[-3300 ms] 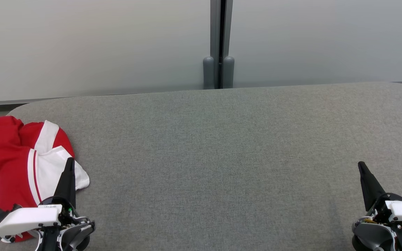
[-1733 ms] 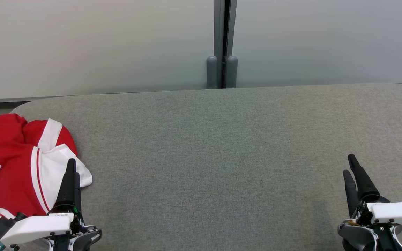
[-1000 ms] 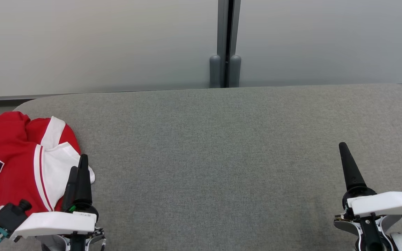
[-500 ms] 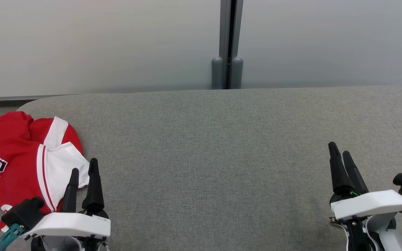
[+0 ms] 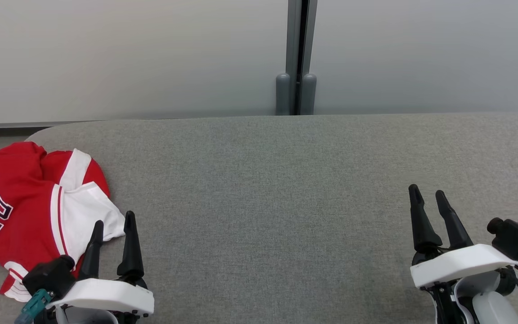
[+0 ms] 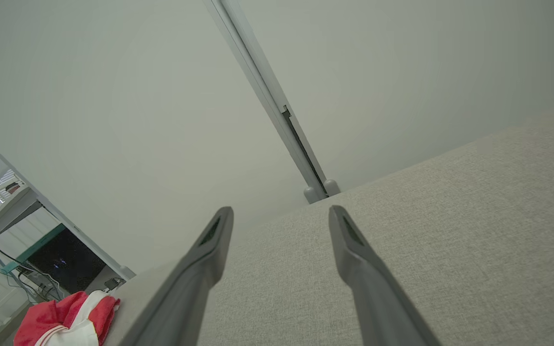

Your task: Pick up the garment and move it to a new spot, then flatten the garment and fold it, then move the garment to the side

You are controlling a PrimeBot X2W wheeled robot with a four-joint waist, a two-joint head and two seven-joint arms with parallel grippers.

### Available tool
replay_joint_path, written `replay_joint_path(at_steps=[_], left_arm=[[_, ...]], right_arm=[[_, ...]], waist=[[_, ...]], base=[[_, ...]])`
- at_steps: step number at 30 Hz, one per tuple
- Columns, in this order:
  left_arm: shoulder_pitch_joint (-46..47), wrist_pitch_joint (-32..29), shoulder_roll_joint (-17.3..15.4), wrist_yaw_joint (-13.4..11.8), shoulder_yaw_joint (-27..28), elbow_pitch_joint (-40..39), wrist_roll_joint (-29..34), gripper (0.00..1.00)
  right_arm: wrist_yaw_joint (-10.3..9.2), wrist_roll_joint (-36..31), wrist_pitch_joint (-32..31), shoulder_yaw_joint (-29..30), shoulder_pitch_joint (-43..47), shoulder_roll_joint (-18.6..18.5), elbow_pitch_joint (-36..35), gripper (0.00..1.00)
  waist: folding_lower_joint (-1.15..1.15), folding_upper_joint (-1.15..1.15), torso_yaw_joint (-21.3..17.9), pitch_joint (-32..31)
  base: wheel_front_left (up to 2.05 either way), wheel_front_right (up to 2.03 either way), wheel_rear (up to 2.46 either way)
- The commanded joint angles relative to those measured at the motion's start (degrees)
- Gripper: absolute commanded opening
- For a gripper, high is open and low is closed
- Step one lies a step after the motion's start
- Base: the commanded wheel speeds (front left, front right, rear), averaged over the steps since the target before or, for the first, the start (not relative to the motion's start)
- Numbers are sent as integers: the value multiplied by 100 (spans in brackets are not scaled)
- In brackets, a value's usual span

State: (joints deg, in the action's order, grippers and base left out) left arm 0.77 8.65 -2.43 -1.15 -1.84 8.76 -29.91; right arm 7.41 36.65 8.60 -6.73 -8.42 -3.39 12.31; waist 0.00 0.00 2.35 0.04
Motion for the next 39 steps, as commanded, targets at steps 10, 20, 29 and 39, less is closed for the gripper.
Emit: replay_joint_path(at_steps=[10,20,29,39], left_arm=[[123,175,-43,-144,-125,-45,746,100],[107,307,-48,-220,-202,-87,1227,100],[45,418,-52,-266,-250,-163,1605,100],[-4,521,-54,-316,-304,-233,2004,100]], right_arm=[[11,-787,185,-78,-188,-17,38,100],[12,-1330,320,-143,-203,4,1,100],[12,-1731,426,-202,-222,8,7,100],[13,-2098,532,-305,-263,5,21,100]], waist=[[0,0,30,15],[0,0,56,26],[0,0,95,39],[0,0,121,34]], base=[[0,0,0],[0,0,0],[0,0,0],[0,0,0]])
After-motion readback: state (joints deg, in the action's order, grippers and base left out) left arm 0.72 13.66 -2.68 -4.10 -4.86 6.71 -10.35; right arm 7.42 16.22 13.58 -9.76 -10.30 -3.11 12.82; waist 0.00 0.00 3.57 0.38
